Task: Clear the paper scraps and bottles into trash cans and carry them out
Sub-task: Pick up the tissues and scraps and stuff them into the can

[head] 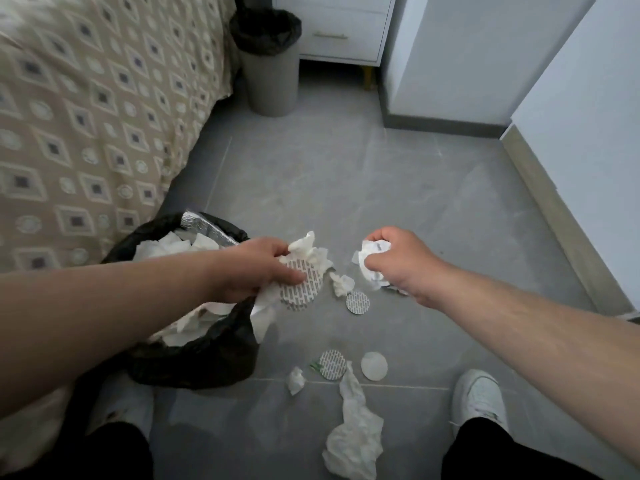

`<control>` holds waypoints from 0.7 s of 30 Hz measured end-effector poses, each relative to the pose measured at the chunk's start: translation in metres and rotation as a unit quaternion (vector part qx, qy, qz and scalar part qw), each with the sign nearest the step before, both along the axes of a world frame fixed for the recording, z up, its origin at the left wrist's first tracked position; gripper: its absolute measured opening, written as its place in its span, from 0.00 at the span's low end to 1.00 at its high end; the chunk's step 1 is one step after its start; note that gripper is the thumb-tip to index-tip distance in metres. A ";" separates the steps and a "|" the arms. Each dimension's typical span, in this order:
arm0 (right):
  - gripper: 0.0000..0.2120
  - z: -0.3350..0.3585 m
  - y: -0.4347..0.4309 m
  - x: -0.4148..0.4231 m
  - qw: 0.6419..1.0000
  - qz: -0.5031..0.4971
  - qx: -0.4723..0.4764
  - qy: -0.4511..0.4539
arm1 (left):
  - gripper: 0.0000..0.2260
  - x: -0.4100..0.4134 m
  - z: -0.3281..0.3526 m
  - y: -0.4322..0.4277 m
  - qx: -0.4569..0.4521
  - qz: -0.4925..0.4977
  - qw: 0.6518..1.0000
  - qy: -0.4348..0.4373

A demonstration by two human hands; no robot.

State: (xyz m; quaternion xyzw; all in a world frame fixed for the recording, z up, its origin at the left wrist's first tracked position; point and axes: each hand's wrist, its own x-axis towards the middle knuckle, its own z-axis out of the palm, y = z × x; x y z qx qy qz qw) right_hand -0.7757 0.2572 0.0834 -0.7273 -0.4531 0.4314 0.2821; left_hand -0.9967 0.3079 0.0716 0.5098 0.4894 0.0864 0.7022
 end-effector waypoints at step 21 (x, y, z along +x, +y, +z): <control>0.12 -0.016 0.055 -0.136 0.976 -0.006 -0.037 0.212 | 0.29 -0.162 -0.095 0.015 0.318 0.178 0.871 0.329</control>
